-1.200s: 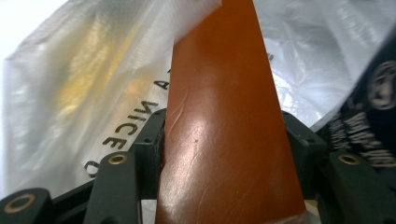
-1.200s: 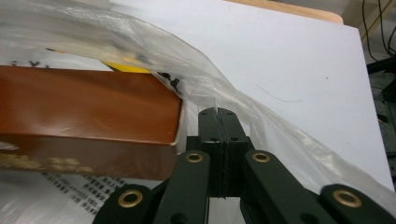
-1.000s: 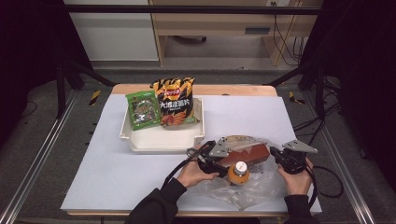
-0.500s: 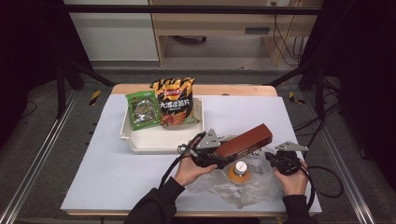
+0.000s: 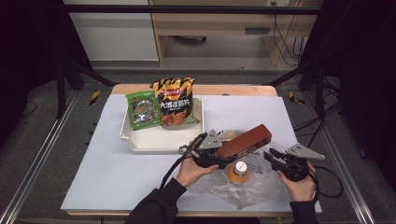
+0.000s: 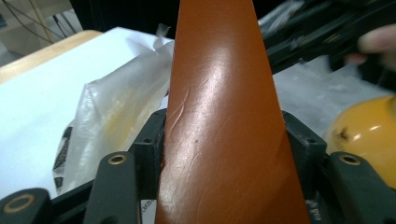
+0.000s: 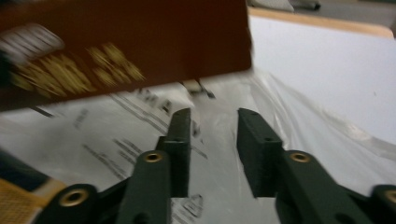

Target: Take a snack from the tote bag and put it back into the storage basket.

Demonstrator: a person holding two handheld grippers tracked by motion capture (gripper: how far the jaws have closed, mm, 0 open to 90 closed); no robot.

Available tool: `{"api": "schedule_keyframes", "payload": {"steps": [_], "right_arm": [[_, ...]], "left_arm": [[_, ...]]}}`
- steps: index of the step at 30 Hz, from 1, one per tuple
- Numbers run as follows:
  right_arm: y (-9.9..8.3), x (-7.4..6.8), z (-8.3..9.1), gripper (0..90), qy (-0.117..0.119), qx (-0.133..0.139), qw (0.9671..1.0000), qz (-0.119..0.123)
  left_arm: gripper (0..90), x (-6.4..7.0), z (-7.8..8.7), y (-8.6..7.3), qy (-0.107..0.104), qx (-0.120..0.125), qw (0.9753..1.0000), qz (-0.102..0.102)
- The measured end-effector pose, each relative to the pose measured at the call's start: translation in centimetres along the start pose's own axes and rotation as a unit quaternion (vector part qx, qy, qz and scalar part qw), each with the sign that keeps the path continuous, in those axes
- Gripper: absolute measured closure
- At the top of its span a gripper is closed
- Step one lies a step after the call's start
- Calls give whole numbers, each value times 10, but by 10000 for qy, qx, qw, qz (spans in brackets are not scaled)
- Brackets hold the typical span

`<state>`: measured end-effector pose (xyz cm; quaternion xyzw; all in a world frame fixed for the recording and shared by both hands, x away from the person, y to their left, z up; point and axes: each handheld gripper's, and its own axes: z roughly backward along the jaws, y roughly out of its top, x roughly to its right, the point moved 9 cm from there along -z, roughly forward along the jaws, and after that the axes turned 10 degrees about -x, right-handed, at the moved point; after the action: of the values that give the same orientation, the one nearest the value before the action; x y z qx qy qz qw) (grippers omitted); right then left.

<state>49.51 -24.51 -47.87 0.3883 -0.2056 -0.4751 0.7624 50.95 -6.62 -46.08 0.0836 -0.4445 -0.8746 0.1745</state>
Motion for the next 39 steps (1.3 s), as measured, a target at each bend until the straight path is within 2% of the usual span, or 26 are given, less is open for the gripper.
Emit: {"api": "schedule_keyframes", "payload": {"steps": [2, 5, 6, 7, 9, 11, 16, 21, 24, 27, 29, 31, 34, 36, 38, 39], "right_arm": [[4, -6, 5, 604, 85, 99, 9999, 83], [9, -13, 8, 579, 110, 128, 9997, 184], [9, -14, 8, 575, 103, 127, 9997, 181], [8, -13, 8, 577, 89, 99, 9998, 165], [4, -8, 5, 604, -47, -2, 9999, 147], [-5, -1, 1, 652, -162, -193, 9997, 3], [-24, 9, -12, 697, -233, -544, 9982, -102], [-29, 8, -17, 700, -204, -636, 9977, -94], [-29, 7, -17, 693, -188, -647, 9977, -114], [-29, 6, -16, 682, -168, -619, 9979, -94], [-28, 5, -15, 678, -163, -575, 9982, -79], [-27, 6, -14, 678, -180, -542, 9984, -58], [-26, 6, -12, 679, -170, -521, 9985, -75], [-27, 6, -12, 680, -173, -539, 9983, -95], [-28, 6, -12, 680, -187, -555, 9983, -72], [-28, 6, -12, 680, -188, -556, 9983, -58]], "left_arm": [[430, -1, -5, -3, 14, -48, 10000, 24], [429, 0, -11, -11, -24, -261, 9997, 23], [429, -2, -13, -13, 55, -306, 9995, -68], [430, -2, -16, -16, 66, -363, 9993, -55], [429, -4, -21, -20, 105, -426, 9990, -55], [429, -5, -27, -23, 117, -419, 9991, 2], [428, -5, -43, -33, 157, -668, 9976, -72], [421, -5, -53, -39, 171, -715, 9973, -40], [399, -4, -47, -37, 148, -694, 9975, -30], [314, -5, -30, -30, 216, -421, 9989, -28], [310, -5, -16, -26, 223, -280, 9994, -41], [340, -4, -3, -28, 245, -316, 9991, -118], [412, -3, 9, -38, 278, -549, 9980, -159], [443, -2, 11, -48, 245, -721, 9970, -164], [442, -3, 9, -62, 274, -961, 9947, -228], [435, -3, 8, -68, 215, -1025, 9942, -229]]}}
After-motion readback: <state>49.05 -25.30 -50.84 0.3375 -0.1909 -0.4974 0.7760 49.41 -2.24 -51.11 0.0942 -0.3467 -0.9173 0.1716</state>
